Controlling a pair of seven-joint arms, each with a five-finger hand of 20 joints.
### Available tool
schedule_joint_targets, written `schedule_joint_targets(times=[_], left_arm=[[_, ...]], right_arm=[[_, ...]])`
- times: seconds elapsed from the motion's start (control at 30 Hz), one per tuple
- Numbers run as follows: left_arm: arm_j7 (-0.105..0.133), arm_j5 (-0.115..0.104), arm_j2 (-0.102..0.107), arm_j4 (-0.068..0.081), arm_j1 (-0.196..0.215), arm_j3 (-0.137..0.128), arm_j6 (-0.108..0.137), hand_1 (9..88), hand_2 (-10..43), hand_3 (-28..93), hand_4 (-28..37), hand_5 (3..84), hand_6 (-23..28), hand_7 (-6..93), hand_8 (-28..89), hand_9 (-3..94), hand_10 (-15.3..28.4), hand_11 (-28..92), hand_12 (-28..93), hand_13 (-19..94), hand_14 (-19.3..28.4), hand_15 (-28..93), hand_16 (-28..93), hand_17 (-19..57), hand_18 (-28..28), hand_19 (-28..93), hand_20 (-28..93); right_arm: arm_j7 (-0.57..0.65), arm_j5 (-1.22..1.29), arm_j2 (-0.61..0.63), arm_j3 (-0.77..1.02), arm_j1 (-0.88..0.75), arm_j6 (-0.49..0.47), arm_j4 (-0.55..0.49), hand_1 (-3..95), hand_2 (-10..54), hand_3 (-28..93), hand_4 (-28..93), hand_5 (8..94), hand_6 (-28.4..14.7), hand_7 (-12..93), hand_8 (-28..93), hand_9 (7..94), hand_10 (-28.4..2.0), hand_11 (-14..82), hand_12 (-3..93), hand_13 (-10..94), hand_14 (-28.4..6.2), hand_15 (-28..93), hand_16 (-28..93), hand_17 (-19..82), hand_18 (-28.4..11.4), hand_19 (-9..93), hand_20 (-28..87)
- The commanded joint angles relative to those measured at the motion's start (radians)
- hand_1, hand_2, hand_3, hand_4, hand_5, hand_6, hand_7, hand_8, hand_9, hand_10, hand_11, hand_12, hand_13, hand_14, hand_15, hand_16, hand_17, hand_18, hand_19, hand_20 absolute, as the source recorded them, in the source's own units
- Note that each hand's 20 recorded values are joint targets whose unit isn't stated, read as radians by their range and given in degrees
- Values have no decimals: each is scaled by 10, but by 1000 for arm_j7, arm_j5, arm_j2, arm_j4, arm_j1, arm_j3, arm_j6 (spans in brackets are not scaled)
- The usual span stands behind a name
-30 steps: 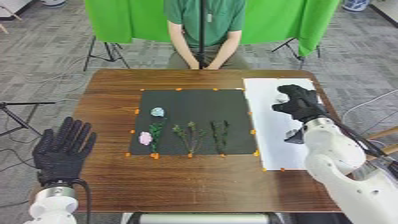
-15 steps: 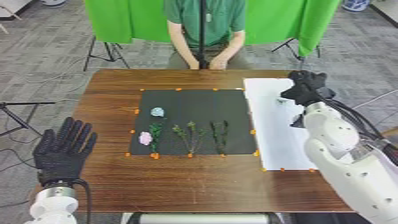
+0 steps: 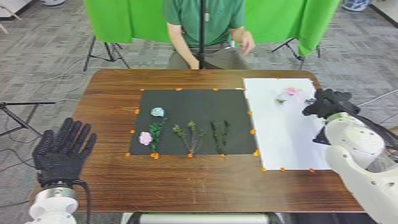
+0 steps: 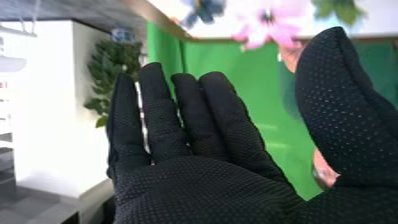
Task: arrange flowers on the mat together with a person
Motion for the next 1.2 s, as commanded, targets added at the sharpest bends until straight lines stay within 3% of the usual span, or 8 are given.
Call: schedule_joint_targets(times=[0.03, 0.17, 0.2, 0.3, 0.57, 0.7, 0.93, 1.2], left_arm=[[-9, -2, -5, 8, 8, 5, 6, 285, 125, 766, -283, 509, 87, 158, -106, 445, 136, 217, 77, 332, 153, 316, -74, -68, 159, 397, 111], [-16, 0, -7, 9, 8, 5, 7, 285, 125, 767, -283, 509, 87, 157, -106, 445, 135, 218, 78, 331, 153, 316, -75, -68, 159, 397, 111], [5, -17, 13, 10, 10, 14, 6, 285, 125, 767, -283, 509, 87, 158, -106, 445, 135, 218, 78, 331, 153, 316, -75, -68, 159, 397, 111], [2, -17, 15, 13, 4, 16, 9, 285, 126, 766, -283, 509, 87, 159, -105, 445, 135, 218, 77, 332, 154, 316, -74, -68, 159, 398, 111], [0, -16, 19, 13, 2, 17, 6, 286, 127, 765, -283, 509, 87, 158, -106, 446, 136, 217, 77, 331, 153, 315, -75, -68, 159, 398, 111], [-21, 1, -2, 14, -2, 10, 8, 286, 128, 764, -283, 510, 87, 159, -106, 446, 136, 218, 77, 332, 153, 316, -75, -68, 159, 398, 111], [-14, -8, 8, 15, -2, 15, 7, 285, 129, 764, -283, 510, 87, 159, -106, 445, 136, 218, 77, 332, 153, 315, -75, -68, 159, 398, 111], [-11, -9, 4, 6, 16, 6, 9, 285, 130, 764, -283, 510, 86, 159, -106, 447, 135, 219, 77, 331, 153, 315, -74, -68, 159, 398, 111]], right_arm=[[45, -5, 0, 5, 10, -120, 22, 348, -95, 802, -282, 450, -115, 91, -103, 403, -176, 91, 118, 347, -169, 178, 188, 81, -204, 488, 104], [77, 12, -3, 11, 5, -147, 27, 342, -95, 801, -283, 465, -132, 81, -102, 408, -202, 86, 120, 339, -179, 175, 190, 75, -205, 485, 103], [86, 15, -3, 7, 7, -156, 28, 341, -95, 802, -283, 468, -135, 79, -101, 410, -204, 86, 120, 339, -181, 176, 191, 75, -205, 485, 104], [96, 34, -4, 10, 8, -199, 35, 355, -95, 799, -282, 491, -133, 79, -98, 441, -202, 97, 127, 354, -181, 186, 192, 75, -207, 487, 105], [94, 39, -15, 4, -2, -236, 66, 463, -78, 797, -281, 543, -27, 170, -130, 574, -117, 143, 141, 449, -143, 206, 185, 86, -201, 471, 98], [90, 22, -13, -11, -12, -183, 77, 521, -74, 752, -282, 610, 2, 229, -97, 656, -108, 165, 164, 522, -115, 219, 203, 104, -191, 443, 102], [68, -23, -3, -24, -44, -84, 68, 595, -66, 674, -283, 693, 21, 338, -50, 798, -79, 60, 332, 595, -81, 207, 279, 140, -176, 401, 125], [-16, -107, 44, -29, -93, 88, -86, 614, -66, 656, -283, 705, 25, 353, -45, 815, -76, 63, 354, 605, -72, 185, 318, 153, -172, 385, 129]])
